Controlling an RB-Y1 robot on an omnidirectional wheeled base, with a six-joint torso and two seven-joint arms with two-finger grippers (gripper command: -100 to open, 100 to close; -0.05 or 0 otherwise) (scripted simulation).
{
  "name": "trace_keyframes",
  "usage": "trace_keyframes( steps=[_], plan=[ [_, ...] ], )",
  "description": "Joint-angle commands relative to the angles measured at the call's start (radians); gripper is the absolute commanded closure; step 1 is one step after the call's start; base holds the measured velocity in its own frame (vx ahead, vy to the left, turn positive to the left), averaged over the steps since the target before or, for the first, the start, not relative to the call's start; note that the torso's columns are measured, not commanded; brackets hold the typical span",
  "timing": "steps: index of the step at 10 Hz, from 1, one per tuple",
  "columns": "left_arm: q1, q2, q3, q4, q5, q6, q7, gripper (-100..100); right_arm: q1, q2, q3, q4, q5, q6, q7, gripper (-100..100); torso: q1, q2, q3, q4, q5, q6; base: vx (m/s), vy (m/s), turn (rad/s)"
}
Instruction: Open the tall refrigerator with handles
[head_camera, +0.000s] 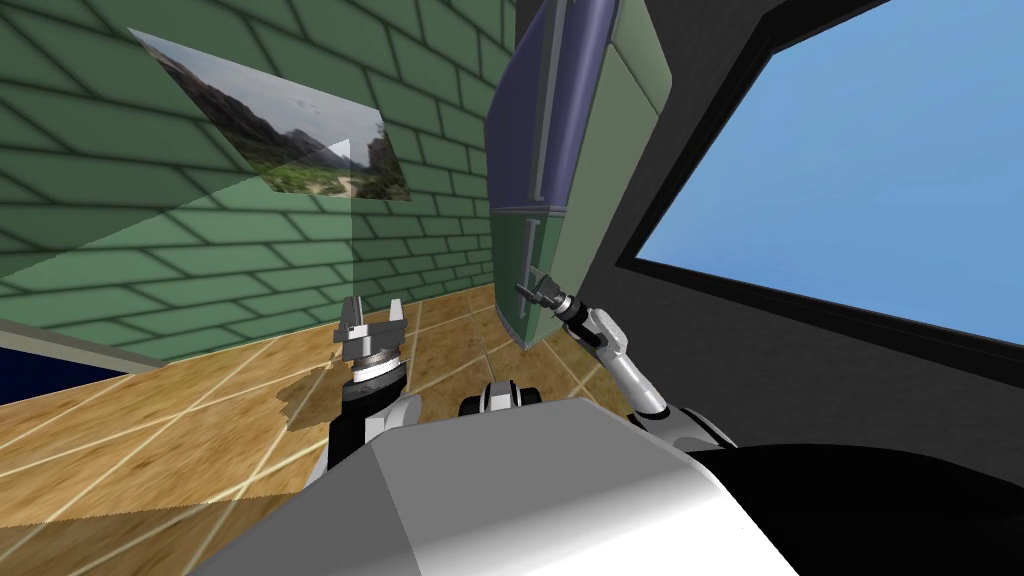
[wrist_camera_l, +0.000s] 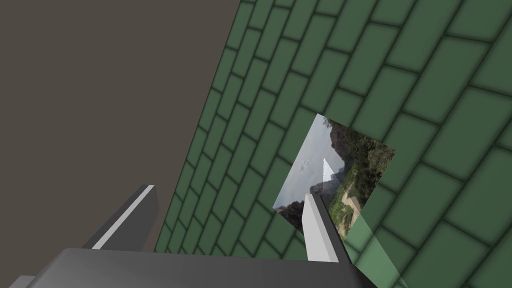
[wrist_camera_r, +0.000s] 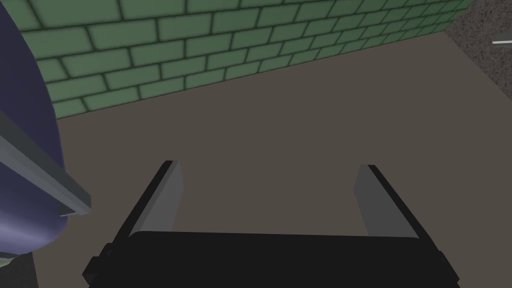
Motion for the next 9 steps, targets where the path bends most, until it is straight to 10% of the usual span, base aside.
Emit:
trace_keyframes(
  steps=[1,9],
  plan=[
    [0.000,0.000,0.000,0.000,0.000,0.000,0.000,0,-0.056,-0.051,0.000,0.036,0.074,-0.005,0.036,-100,0.000,0.000,0.000,0.000,0.000,0.000,0.031,0.006,0.034],
    [0.000,0.000,0.000,0.000,0.000,0.000,0.000,0,-0.213,-0.190,-0.001,0.152,0.284,-0.015,0.126,-100,0.000,0.000,0.000,0.000,0.000,0.000,0.032,0.011,0.032]
  ],
)
